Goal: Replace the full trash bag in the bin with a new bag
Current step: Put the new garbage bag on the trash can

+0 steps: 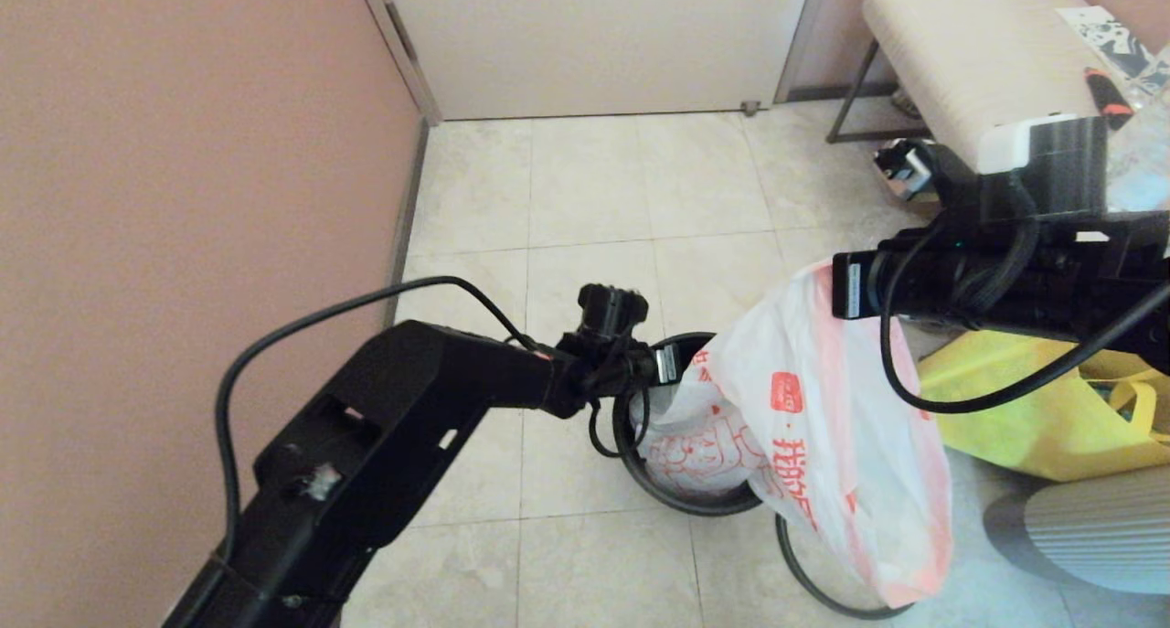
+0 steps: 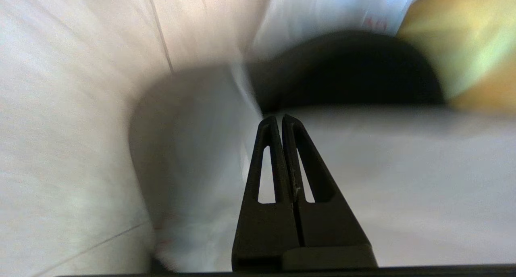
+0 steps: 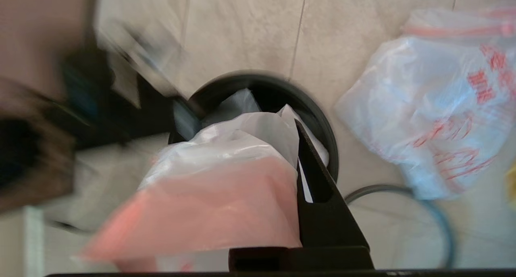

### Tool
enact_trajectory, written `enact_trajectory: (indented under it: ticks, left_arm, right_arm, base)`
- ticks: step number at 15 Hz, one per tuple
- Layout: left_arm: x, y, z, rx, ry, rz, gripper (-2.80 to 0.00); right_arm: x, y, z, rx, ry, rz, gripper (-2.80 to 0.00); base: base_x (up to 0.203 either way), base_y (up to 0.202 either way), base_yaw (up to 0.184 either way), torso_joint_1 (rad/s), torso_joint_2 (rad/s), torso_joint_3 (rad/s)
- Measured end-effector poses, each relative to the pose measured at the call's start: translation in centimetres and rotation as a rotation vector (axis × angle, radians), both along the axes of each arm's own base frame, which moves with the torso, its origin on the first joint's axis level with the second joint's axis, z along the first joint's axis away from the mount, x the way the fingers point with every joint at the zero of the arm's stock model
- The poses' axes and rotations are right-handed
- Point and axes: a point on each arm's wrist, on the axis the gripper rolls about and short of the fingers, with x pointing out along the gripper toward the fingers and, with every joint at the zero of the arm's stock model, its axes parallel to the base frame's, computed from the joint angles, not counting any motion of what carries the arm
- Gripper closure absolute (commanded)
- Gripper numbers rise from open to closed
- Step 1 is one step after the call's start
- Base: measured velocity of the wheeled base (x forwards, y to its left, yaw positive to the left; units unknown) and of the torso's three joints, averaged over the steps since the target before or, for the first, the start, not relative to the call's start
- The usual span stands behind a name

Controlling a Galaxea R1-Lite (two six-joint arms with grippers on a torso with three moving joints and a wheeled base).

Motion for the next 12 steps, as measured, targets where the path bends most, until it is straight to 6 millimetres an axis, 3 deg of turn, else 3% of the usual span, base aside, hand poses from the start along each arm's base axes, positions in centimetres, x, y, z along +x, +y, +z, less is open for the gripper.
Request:
enact_trajectory:
  ticks: [3, 6, 9, 12]
  left_arm:
    - [-2.4, 0.5, 5.6, -0.049, 0.028, -0.005, 0.0]
    - [-4.7, 1.5, 8.7, -0.088, 0.053, 0.01, 0.0]
    - [-5.3, 6.1, 10.3, -0.09, 0.078, 0.095, 0.0]
    - [-5.9, 11.3, 10.8, -0.052, 0.142, 0.199, 0.0]
  right_arm:
    - [1.5, 0.5, -1.6, -0.049, 0.027, -0.028, 0.0]
    - [2.0, 1.1, -2.1, -0.072, 0.03, -0.016, 0.0]
    - [2.3, 3.2, -1.6, -0.078, 0.002, 0.016, 0.0]
    - [3.2, 6.7, -1.9, -0.113, -0.024, 0.024, 0.0]
  base:
    - [0.0, 0.0, 0.0, 0.0, 0.0, 0.0]
    - [0.0, 0.0, 0.0, 0.0, 0.0, 0.0]
    - [0.0, 0.0, 0.0, 0.0, 0.0, 0.0]
    - [0.0, 0.0, 0.0, 0.0, 0.0, 0.0]
